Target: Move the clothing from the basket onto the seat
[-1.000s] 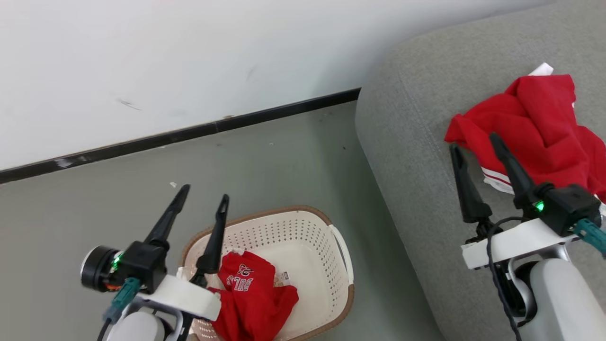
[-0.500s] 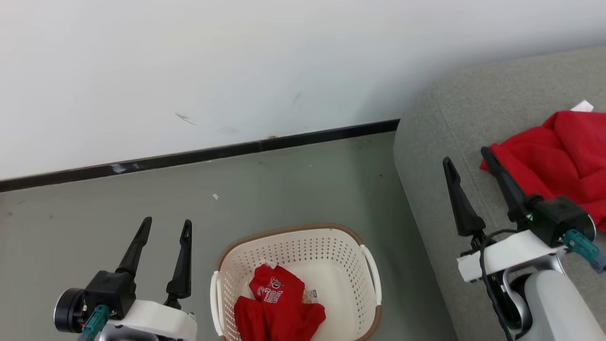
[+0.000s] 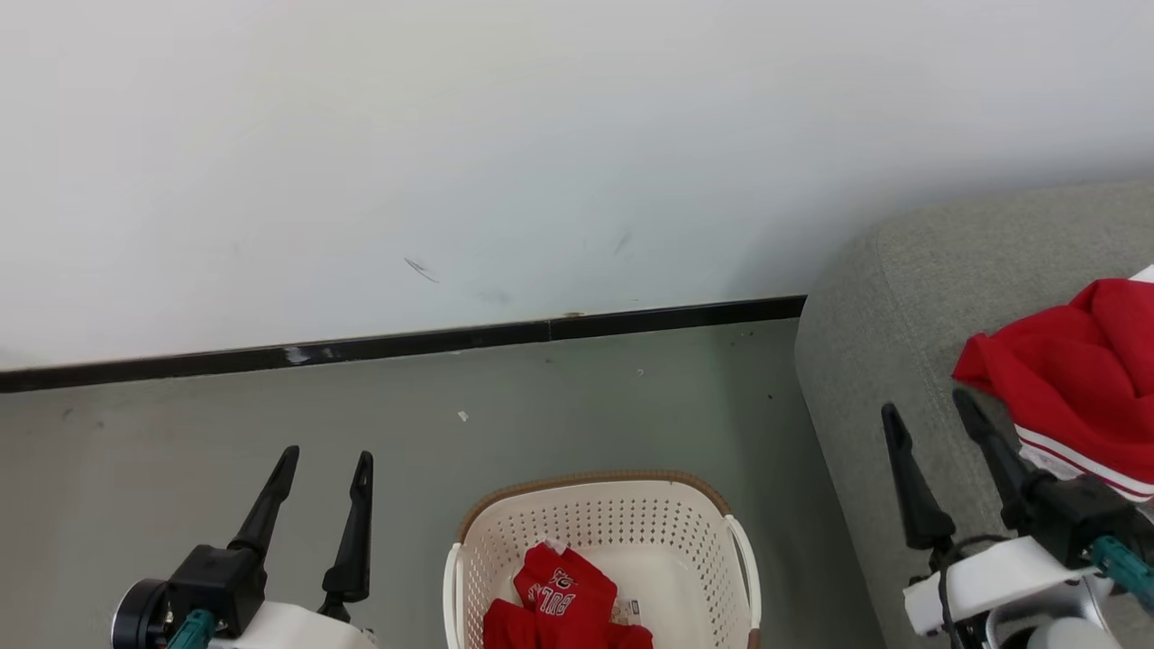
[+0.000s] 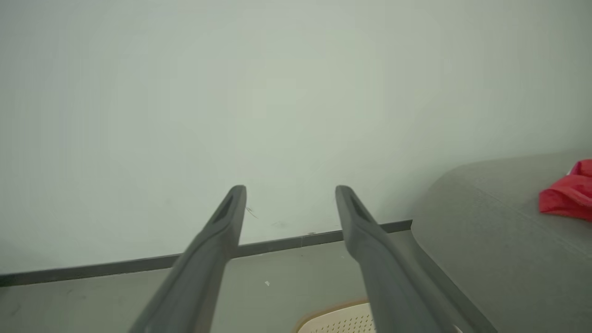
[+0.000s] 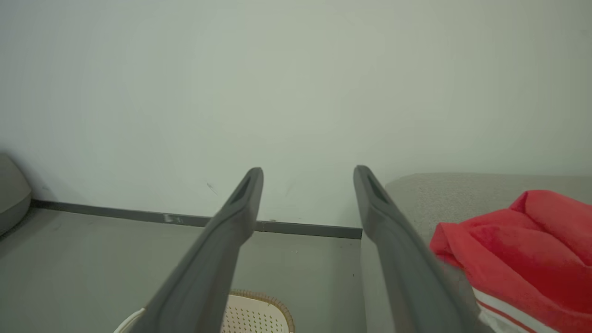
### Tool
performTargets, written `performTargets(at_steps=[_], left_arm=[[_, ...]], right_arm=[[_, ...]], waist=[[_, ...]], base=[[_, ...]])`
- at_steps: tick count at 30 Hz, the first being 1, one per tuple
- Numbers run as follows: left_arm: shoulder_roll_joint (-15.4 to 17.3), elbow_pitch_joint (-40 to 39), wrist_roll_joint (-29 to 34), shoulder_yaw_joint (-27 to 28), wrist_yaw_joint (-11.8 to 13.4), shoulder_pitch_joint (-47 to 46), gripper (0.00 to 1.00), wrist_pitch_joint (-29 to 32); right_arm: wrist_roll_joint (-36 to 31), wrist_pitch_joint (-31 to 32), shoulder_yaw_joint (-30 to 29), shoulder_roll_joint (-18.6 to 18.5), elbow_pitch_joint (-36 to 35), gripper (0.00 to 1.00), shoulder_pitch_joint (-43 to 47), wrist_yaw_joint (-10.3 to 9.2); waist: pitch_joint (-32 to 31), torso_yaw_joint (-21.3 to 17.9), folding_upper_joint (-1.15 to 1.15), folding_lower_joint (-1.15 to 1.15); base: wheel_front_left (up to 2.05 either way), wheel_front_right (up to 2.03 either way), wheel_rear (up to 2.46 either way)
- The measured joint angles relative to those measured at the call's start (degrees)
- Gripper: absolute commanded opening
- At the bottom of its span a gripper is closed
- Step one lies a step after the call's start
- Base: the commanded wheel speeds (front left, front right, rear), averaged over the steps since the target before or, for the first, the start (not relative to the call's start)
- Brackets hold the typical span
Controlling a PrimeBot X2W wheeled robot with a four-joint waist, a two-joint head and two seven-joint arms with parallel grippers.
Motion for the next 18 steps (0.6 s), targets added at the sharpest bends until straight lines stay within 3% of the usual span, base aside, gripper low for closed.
performTargets(at_steps=[18], left_arm=[[-0.01,1.33,-0.01,0.09,-1.44,4.66,1.00,0.00]], right_arm=[[3.33,0.00,1.21,0.44,-3.11,1.00,8.92,0.00]], waist=[[-5.01,1.49,0.00,0.00]], base=[[0.00,0.00,0.00]])
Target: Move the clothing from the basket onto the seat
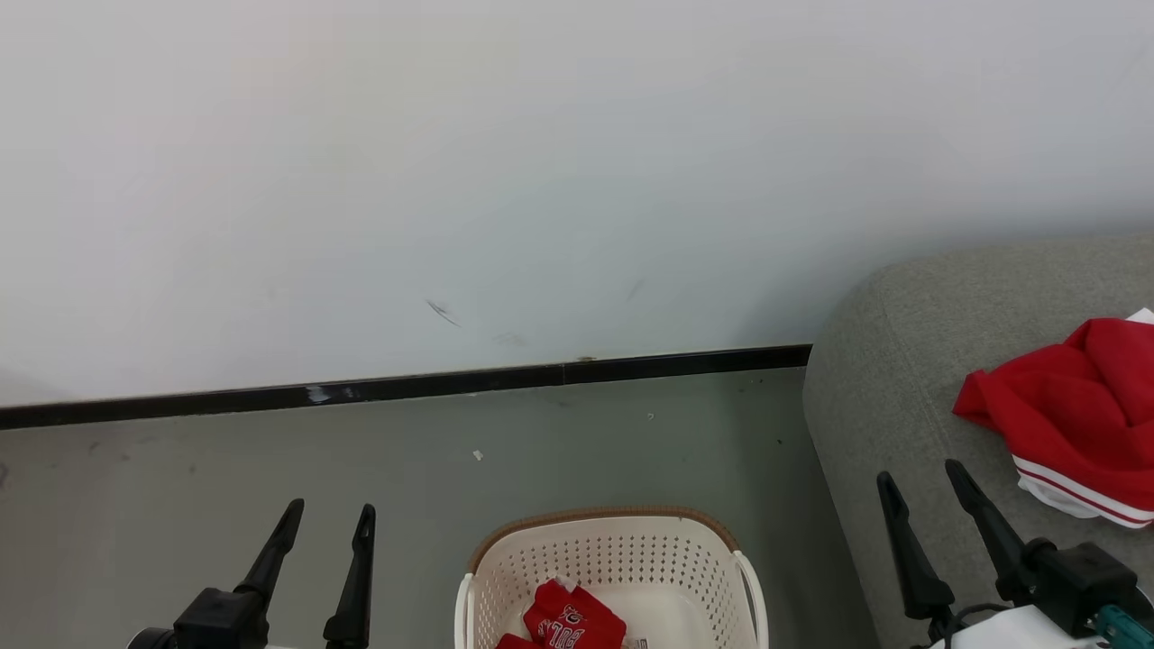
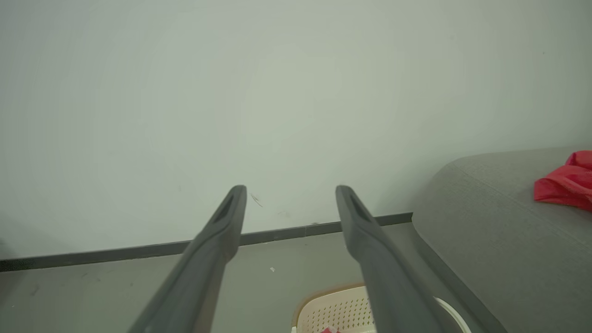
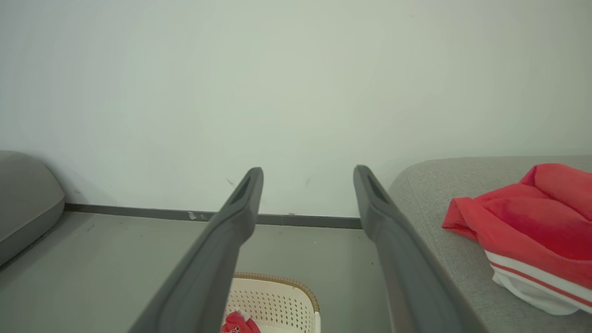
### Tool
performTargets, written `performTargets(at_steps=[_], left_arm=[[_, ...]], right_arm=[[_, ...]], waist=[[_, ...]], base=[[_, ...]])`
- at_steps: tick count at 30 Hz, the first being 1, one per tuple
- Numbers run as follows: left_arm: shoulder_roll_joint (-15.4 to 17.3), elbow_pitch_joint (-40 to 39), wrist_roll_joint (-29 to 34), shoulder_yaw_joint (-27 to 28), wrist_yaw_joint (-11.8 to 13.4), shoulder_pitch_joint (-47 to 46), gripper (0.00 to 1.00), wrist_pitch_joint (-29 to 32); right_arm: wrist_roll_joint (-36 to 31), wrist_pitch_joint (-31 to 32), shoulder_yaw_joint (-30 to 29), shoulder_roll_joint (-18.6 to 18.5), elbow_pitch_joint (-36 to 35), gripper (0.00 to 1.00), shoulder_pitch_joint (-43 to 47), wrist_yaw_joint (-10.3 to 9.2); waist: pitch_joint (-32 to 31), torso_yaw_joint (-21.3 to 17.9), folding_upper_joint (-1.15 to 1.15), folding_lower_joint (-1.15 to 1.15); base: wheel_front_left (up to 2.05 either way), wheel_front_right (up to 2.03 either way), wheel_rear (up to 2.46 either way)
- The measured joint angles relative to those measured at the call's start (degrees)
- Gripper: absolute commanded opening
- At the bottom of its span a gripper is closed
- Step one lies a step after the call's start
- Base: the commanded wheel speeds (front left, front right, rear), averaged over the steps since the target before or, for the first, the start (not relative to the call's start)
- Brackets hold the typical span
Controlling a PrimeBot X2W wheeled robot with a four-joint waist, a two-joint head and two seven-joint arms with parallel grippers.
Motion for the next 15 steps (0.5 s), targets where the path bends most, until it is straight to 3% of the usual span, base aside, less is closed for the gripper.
performTargets(at_steps=[15], left_arm=[[-0.02,-0.62,0.08,0.55,-0.52,0.68,1.00,0.00]], right_arm=[[1.14,0.00,0.01,0.00,-1.94,1.00,1.83,0.00]], waist=[[0.17,0.15,0.00,0.00]], base=[[0.00,0.00,0.00]])
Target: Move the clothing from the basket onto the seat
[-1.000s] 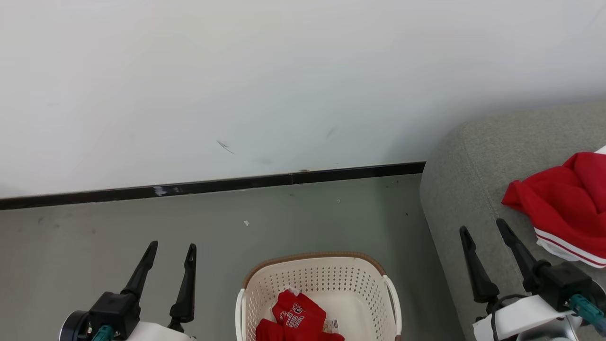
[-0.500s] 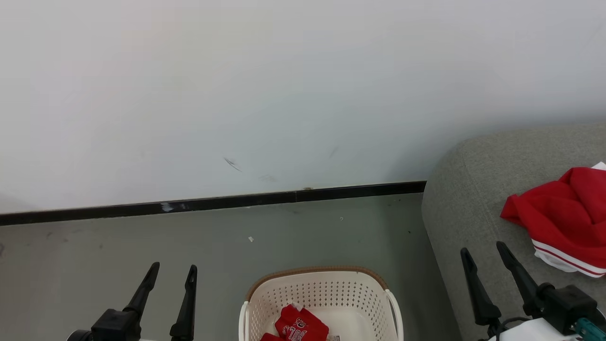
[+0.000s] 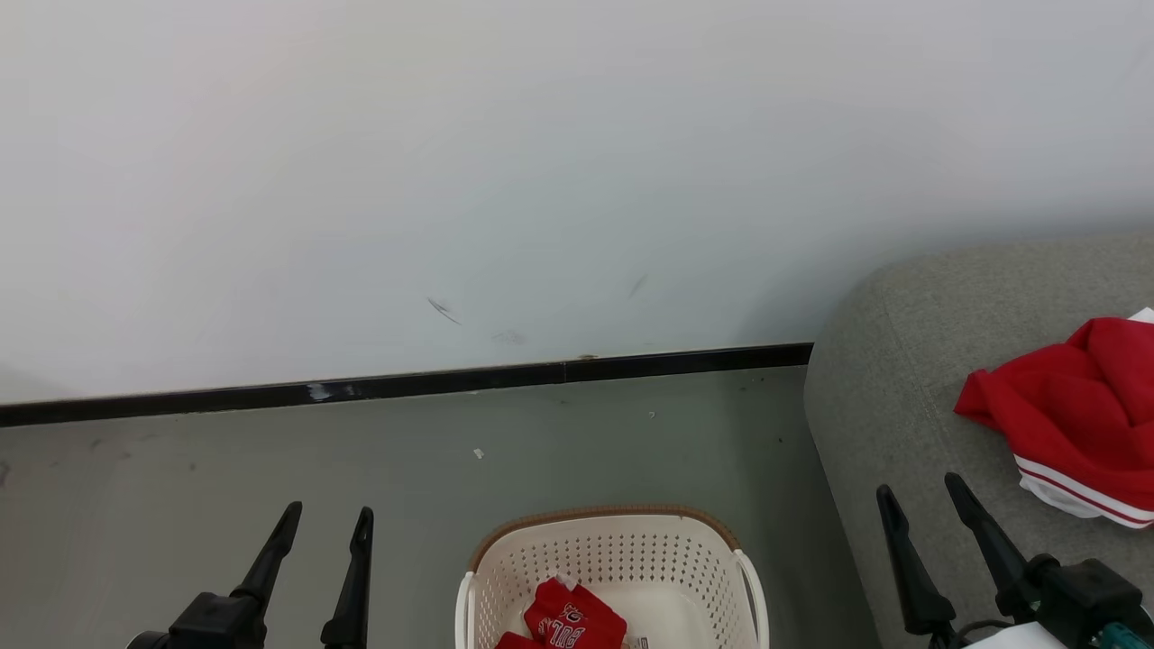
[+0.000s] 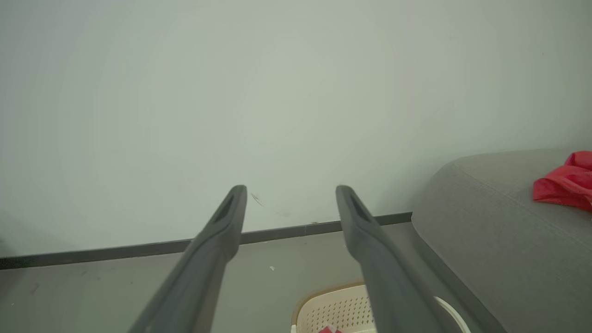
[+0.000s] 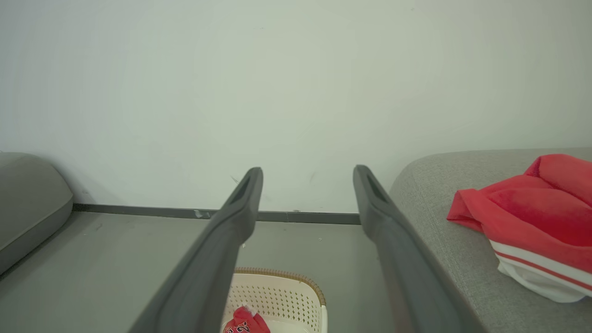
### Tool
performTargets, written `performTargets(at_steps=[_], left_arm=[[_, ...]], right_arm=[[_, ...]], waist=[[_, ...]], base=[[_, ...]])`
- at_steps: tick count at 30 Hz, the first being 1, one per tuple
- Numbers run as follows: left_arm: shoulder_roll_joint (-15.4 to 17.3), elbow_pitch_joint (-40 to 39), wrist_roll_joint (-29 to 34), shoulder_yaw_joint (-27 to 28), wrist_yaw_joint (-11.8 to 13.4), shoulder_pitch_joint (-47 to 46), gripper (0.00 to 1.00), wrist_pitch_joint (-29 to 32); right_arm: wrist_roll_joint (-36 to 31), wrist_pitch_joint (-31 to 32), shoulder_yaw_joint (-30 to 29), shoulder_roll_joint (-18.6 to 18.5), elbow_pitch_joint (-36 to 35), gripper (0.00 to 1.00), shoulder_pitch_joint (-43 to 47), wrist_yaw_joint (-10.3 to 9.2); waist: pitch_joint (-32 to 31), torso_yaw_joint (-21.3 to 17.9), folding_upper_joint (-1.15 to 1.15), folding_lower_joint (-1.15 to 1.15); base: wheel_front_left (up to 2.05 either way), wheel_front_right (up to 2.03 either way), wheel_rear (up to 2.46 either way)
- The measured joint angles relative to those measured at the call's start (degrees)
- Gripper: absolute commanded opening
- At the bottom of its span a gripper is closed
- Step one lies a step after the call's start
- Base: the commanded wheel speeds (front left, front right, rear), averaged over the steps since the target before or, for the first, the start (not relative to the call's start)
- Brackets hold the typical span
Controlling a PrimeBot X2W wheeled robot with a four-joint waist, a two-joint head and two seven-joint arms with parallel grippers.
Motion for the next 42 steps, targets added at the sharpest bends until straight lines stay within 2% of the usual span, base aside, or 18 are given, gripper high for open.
performTargets(at_steps=[23,42], left_arm=[[0.41,-0.70,0.89,-1.31,-1.56,-0.53,1.00,0.00],[-0.66,6.92,4.13,-8.94,-7.01,-12.34,1.00,4.24]], right_arm=[[-0.25,0.00,-0.16,0.01,-3.77,1.00,0.53,0.00],[-1.90,-0.01,-3.60,0.03,-9.25,1.00,-0.09,0.00]], waist=[[3.34,-0.07,0.00,0.00],[11.37,-1.87,0.00,0.00]], base=[[0.00,0.00,0.00],[0.00,0.00,0.00]])
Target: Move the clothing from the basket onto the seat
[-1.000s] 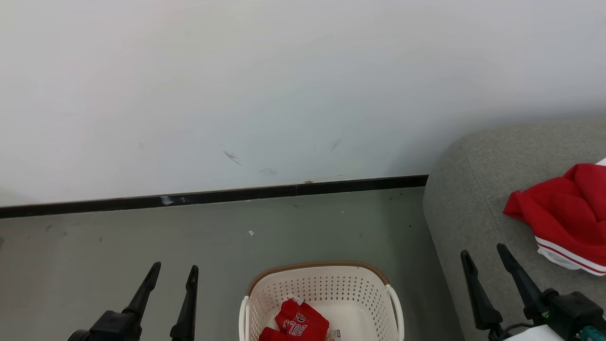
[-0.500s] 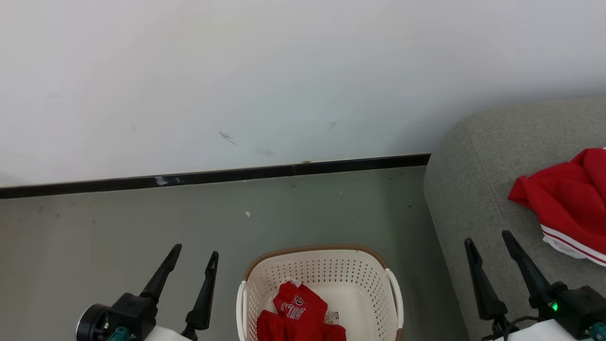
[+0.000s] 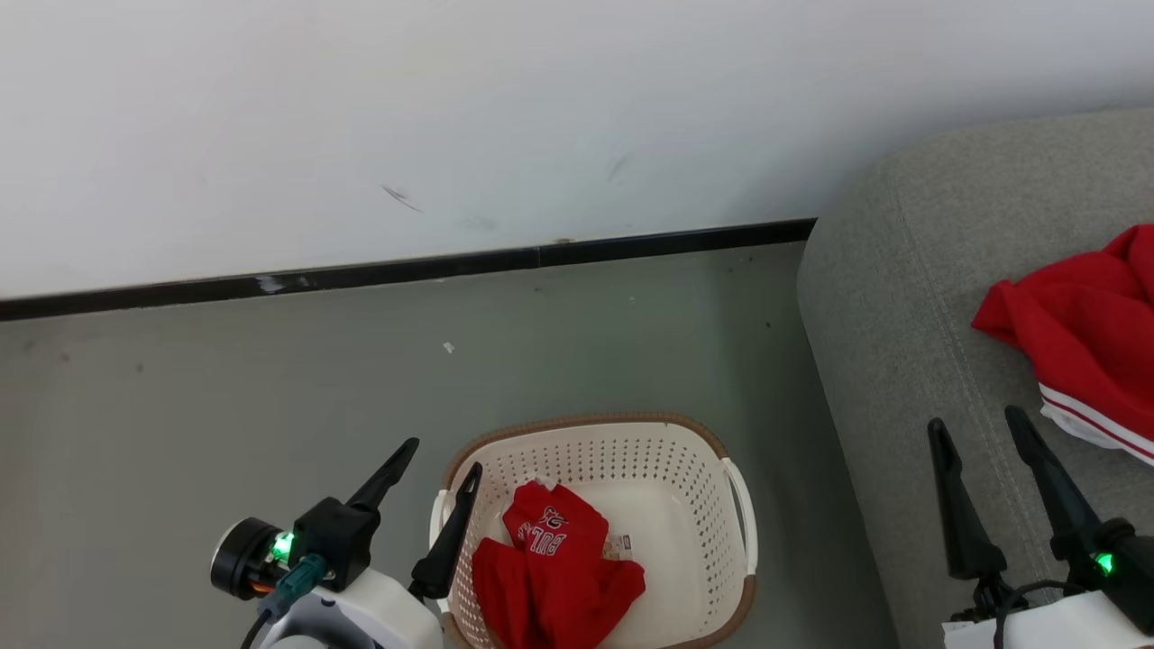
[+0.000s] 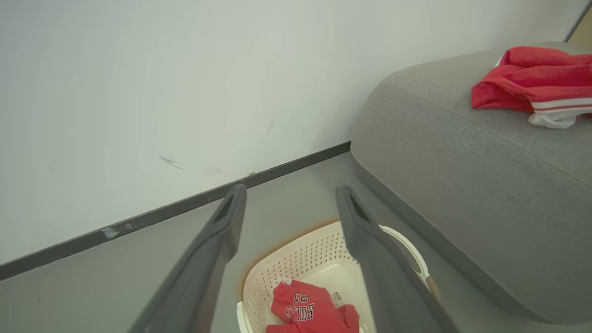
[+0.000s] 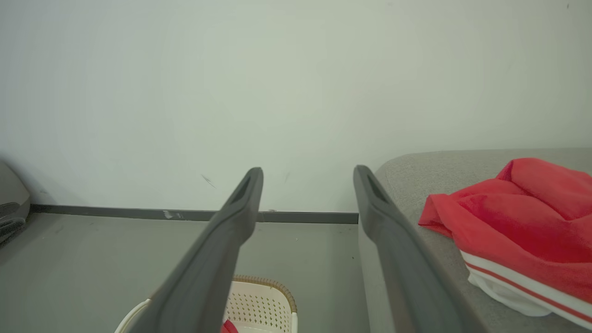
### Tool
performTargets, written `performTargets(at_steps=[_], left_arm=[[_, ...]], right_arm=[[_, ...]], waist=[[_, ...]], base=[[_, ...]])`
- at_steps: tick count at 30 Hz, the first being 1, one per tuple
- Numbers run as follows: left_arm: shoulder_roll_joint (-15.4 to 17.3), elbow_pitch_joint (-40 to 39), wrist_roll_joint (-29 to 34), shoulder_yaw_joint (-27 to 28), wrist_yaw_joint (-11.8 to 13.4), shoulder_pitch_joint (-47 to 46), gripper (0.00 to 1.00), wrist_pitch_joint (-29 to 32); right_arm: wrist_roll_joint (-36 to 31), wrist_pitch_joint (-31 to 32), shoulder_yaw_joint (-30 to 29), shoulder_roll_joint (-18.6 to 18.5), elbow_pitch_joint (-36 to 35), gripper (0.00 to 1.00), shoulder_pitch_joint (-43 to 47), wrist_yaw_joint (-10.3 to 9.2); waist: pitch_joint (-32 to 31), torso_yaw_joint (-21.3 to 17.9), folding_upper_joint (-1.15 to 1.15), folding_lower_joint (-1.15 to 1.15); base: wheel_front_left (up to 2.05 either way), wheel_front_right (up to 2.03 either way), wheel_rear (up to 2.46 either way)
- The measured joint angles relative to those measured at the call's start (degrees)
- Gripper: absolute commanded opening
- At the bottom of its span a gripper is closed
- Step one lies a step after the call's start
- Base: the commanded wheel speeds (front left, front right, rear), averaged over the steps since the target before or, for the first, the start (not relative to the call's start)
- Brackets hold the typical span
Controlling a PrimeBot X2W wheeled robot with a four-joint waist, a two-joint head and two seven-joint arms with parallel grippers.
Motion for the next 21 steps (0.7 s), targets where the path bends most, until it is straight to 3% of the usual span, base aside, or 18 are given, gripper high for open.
performTargets(at_steps=[21], left_arm=[[-2.27,12.63,3.11,-4.15,-2.38,-10.85,1.00,2.42]], right_arm=[[-0.09,0.00,-2.21,0.01,-6.47,1.00,-10.37,0.00]], waist=[[12.79,-4.58,0.00,0.00]], base=[[0.00,0.00,0.00]])
